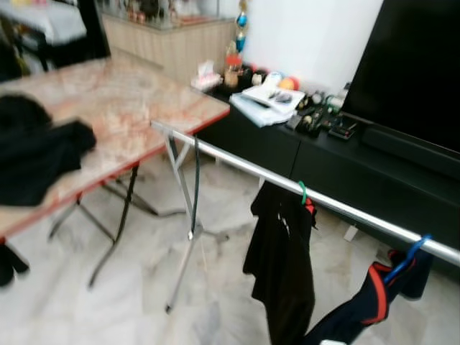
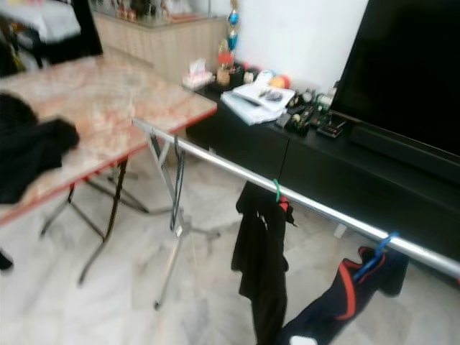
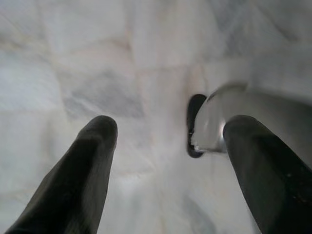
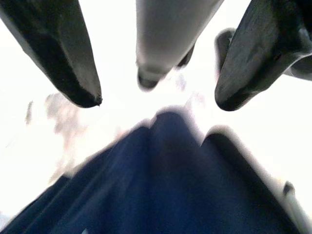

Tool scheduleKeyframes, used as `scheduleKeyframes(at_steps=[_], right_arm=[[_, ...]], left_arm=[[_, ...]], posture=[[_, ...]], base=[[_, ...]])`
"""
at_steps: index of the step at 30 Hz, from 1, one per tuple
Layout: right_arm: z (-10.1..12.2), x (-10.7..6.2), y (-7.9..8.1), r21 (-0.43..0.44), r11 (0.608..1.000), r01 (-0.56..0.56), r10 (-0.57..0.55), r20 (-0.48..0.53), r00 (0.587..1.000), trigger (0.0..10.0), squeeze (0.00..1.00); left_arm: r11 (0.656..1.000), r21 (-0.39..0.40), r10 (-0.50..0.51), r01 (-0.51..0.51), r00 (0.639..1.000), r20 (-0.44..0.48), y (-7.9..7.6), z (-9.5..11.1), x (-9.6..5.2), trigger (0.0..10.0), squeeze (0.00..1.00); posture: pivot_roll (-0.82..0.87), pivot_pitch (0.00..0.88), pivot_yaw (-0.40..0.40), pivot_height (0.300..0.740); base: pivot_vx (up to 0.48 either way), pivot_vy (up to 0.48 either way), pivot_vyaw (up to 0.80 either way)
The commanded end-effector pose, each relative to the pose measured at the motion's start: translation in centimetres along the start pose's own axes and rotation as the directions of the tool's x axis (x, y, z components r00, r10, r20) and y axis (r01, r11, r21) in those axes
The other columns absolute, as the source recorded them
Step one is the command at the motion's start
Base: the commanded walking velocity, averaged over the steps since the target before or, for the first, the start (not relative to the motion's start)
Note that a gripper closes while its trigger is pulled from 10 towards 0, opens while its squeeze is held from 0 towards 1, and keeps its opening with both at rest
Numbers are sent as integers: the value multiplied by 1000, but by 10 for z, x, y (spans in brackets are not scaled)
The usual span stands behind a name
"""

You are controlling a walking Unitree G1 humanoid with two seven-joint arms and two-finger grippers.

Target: Hang hanger

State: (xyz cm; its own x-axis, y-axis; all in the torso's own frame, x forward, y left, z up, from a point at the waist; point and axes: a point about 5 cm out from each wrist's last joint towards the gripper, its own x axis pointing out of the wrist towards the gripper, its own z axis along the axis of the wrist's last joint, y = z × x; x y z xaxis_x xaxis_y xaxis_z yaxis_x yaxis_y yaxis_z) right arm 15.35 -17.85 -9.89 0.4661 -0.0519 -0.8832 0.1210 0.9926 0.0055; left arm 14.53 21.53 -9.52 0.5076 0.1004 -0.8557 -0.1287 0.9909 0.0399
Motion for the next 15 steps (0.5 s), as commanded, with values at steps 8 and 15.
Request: scheduleKeyframes(at_steps=[8,15], right_arm=[[2,1,8,2,1000,-16,16,-1,1000,10000,0],[2,1,8,3,1000,-17,17,-2,1000,10000,0]], left_arm=[[1000,3,13,-13,1000,-5,7,0,-1,10000,0],[1000,0,14,-14,1000,-5,8,1,0,10000,0]], posture=[[8,46,-4,721],[14,51,-3,721]], base=[[0,355,0],[0,358,0]])
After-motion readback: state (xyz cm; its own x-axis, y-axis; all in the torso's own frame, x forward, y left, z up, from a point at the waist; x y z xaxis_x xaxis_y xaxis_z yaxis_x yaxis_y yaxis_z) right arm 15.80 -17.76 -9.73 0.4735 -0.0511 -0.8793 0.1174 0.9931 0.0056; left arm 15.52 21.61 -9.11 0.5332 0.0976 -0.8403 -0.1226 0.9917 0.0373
